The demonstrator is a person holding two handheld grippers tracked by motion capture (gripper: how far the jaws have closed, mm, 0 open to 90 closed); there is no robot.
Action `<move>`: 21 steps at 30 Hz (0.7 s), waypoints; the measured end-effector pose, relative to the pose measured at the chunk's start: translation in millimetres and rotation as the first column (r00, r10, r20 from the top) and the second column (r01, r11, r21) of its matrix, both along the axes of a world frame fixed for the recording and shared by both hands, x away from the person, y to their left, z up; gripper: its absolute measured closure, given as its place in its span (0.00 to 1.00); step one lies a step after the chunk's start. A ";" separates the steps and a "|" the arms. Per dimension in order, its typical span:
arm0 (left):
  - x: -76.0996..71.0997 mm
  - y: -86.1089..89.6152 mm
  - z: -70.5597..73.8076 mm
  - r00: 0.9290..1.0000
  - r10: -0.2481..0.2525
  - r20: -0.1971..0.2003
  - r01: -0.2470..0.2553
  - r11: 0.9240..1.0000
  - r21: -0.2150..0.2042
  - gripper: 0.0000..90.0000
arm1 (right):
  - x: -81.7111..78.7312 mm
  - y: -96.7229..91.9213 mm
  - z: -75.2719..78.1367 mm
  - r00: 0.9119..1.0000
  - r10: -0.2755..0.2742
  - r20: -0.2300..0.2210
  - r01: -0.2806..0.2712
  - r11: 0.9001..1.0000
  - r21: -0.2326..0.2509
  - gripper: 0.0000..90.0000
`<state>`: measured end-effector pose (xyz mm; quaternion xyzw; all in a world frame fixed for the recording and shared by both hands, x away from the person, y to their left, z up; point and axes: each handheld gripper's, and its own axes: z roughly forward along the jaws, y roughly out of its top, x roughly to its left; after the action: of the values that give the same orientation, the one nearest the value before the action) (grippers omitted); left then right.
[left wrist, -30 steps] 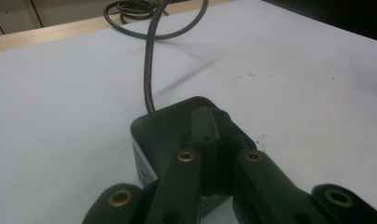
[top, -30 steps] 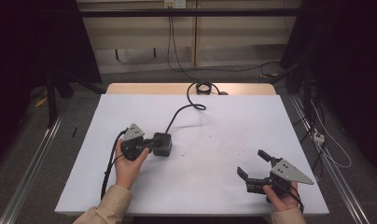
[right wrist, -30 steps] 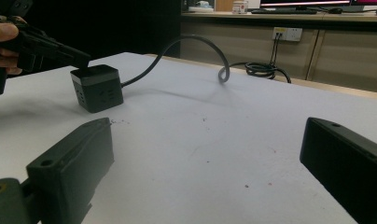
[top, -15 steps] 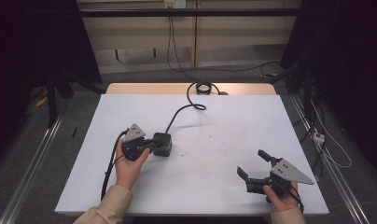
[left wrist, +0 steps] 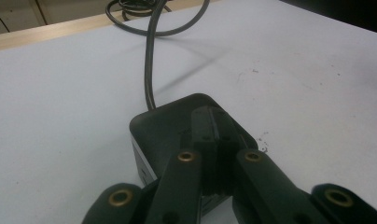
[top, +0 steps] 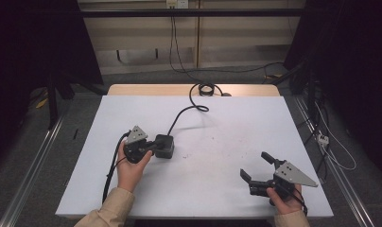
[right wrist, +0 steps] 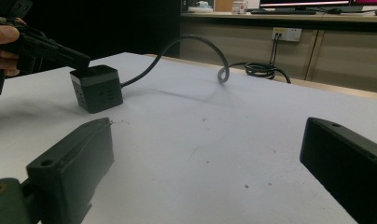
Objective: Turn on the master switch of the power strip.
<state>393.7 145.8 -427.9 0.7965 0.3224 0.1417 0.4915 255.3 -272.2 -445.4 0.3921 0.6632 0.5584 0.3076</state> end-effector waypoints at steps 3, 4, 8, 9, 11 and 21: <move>0.0 0.0 -0.3 1.000 0.001 -0.002 -0.001 1.000 -0.005 1.00 | 0.0 0.0 0.0 1.000 0.000 0.000 0.000 1.000 0.001 0.03; -0.1 0.0 -0.1 1.000 0.002 -0.002 -0.002 1.000 -0.002 1.00 | 0.0 0.0 0.1 1.000 0.000 -0.002 0.000 1.000 0.002 0.03; -0.8 -1.1 0.1 1.000 0.008 0.004 -0.008 1.000 0.003 1.00 | 0.0 0.0 0.0 1.000 -0.001 -0.001 0.001 1.000 0.002 0.03; -1.0 -1.3 0.0 1.000 0.008 0.002 -0.008 1.000 0.001 1.00 | 0.0 0.0 0.0 1.000 -0.001 -0.002 0.001 1.000 0.002 0.03; -1.0 -1.2 0.1 1.000 0.007 0.003 -0.007 1.000 0.005 1.00 | 0.1 0.0 0.0 1.000 -0.001 -0.001 0.001 1.000 0.002 0.03; -1.2 -1.4 0.2 1.000 0.011 0.005 -0.011 1.000 0.008 1.00 | 0.1 0.3 0.0 1.000 -0.002 0.000 0.002 1.000 0.000 0.03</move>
<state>392.5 144.4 -427.8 0.7963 0.3249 0.1478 0.4883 255.3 -271.9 -445.4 0.3930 0.6629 0.5579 0.3082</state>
